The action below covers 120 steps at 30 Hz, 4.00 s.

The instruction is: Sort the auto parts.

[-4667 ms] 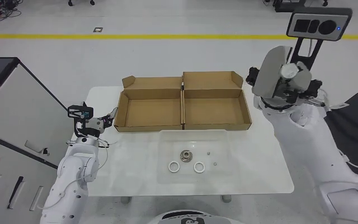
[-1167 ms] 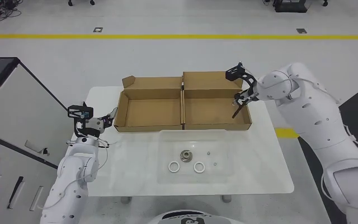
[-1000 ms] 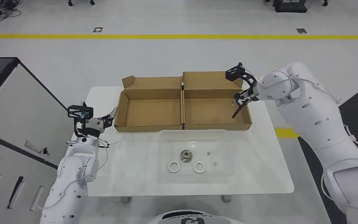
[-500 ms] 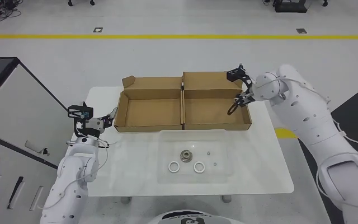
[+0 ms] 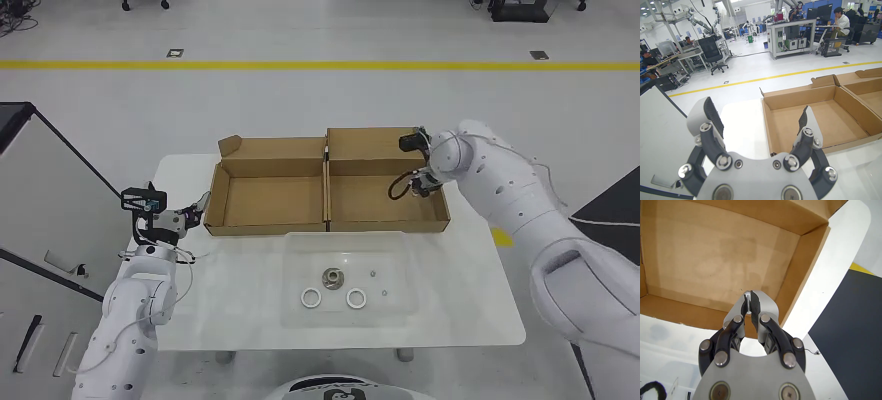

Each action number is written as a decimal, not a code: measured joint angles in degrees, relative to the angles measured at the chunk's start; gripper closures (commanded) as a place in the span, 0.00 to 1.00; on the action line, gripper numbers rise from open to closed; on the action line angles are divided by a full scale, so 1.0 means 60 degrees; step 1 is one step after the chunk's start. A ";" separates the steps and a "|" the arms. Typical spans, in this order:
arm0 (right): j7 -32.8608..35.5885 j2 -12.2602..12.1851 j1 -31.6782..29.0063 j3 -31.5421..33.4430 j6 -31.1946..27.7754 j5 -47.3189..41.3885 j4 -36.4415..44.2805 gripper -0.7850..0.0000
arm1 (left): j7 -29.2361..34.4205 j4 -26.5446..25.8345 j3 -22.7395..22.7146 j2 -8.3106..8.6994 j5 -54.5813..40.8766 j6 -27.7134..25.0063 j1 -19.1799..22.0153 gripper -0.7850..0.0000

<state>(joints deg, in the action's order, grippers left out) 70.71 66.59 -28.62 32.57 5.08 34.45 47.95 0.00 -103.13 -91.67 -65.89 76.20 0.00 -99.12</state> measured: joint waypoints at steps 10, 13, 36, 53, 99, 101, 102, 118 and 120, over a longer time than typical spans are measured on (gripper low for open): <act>-0.0526 0.0790 0.0224 -0.0532 -0.0139 -0.0101 -0.1658 1.00 | 0.0000 0.0000 0.0000 0.0000 0.0000 0.0000 0.0000 0.00; -0.0591 0.0969 0.0287 -0.0606 -0.0191 -0.0121 -0.2010 1.00 | 0.0000 0.0000 0.0000 0.0000 0.0000 0.0000 0.0000 0.00; -0.0710 0.1840 0.0612 -0.0763 -0.0717 0.0000 -0.3692 0.60 | 0.0000 0.0000 0.0000 0.0000 0.0000 0.0000 0.0000 0.00; -0.0862 0.1929 0.1056 -0.0487 -0.1252 0.0301 -0.3659 0.00 | 0.0000 0.0000 0.0000 0.0000 0.0000 0.0000 0.0000 0.00; 0.1892 -0.2612 -0.2401 0.1044 -0.4553 -0.0767 0.9413 0.00 | 0.0000 0.0000 0.0000 0.0000 0.0000 0.0000 0.0000 0.00; 0.1881 -0.2631 -0.2361 0.0995 -0.4564 -0.0780 0.9405 0.00 | 0.0000 0.0000 0.0000 0.0000 0.0000 0.0000 0.0000 0.00; 0.1881 -0.2629 -0.2366 0.1006 -0.4562 -0.0778 0.9405 0.00 | 0.0000 0.0000 0.0000 0.0000 0.0000 0.0000 0.0000 0.00; 0.1673 -0.2748 -0.2198 0.0002 -0.4771 -0.0554 1.0348 0.00 | 0.0000 0.0000 0.0000 0.0000 0.0000 0.0000 0.0000 0.00; 0.1669 -0.2835 -0.1934 -0.0471 -0.4777 -0.0763 1.0513 0.00 | 0.0000 0.0000 0.0000 0.0000 0.0000 0.0000 0.0000 0.00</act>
<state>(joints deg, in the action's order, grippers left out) 80.73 49.58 -40.23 29.74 -23.58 29.87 111.03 0.00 -103.13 -91.67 -65.89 76.20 0.00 -99.12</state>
